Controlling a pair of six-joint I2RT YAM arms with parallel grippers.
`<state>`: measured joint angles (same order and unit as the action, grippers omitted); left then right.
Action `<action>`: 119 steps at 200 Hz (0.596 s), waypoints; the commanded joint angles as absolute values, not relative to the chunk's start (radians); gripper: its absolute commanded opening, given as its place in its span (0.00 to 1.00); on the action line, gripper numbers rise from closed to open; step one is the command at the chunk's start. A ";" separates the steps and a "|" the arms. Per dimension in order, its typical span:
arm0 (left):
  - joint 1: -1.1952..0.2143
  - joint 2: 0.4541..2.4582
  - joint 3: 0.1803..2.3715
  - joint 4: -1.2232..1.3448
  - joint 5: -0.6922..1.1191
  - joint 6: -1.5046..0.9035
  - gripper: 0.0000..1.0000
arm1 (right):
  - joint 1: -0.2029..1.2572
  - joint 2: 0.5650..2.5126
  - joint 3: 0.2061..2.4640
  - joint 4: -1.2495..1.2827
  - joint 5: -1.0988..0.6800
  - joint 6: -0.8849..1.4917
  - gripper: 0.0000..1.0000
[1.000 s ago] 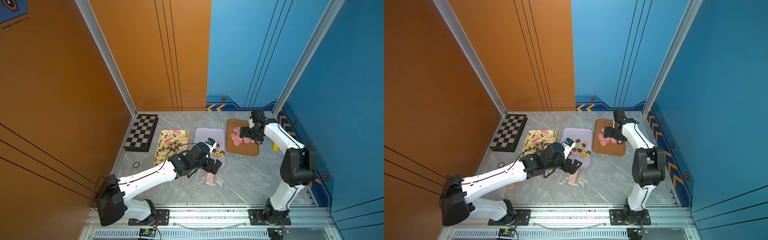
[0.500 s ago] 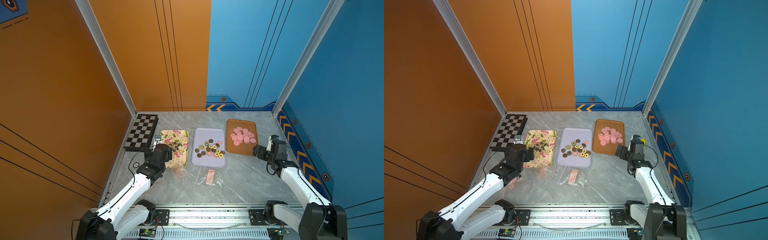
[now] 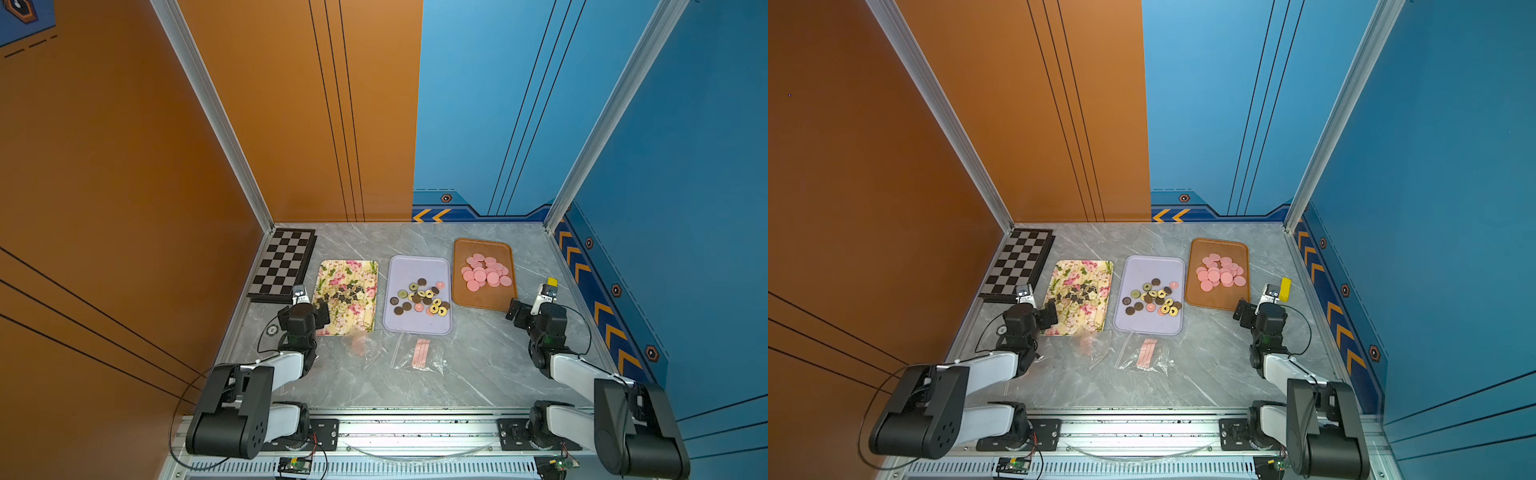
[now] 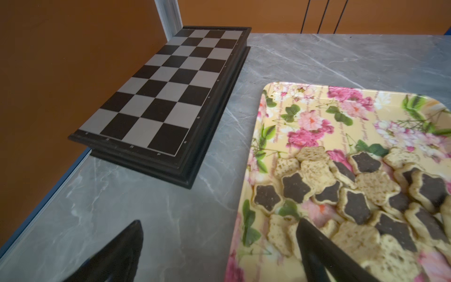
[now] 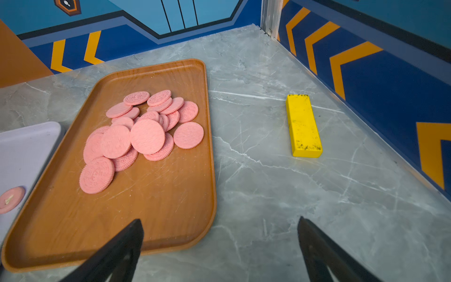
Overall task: Pour cookies out of the ziploc bag
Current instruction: Reset both arms
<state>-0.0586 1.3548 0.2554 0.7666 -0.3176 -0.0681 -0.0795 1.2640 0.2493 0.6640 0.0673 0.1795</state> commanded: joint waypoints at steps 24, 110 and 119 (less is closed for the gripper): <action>-0.049 1.590 0.242 1.226 -0.160 0.031 0.98 | -0.069 1.599 0.212 1.300 -0.052 0.133 1.00; -0.074 1.572 0.271 1.150 -0.333 -0.001 0.98 | -0.017 1.538 0.260 1.113 0.078 0.101 1.00; -0.074 1.573 0.272 1.148 -0.344 -0.003 0.98 | -0.017 1.547 0.254 1.136 0.075 0.101 1.00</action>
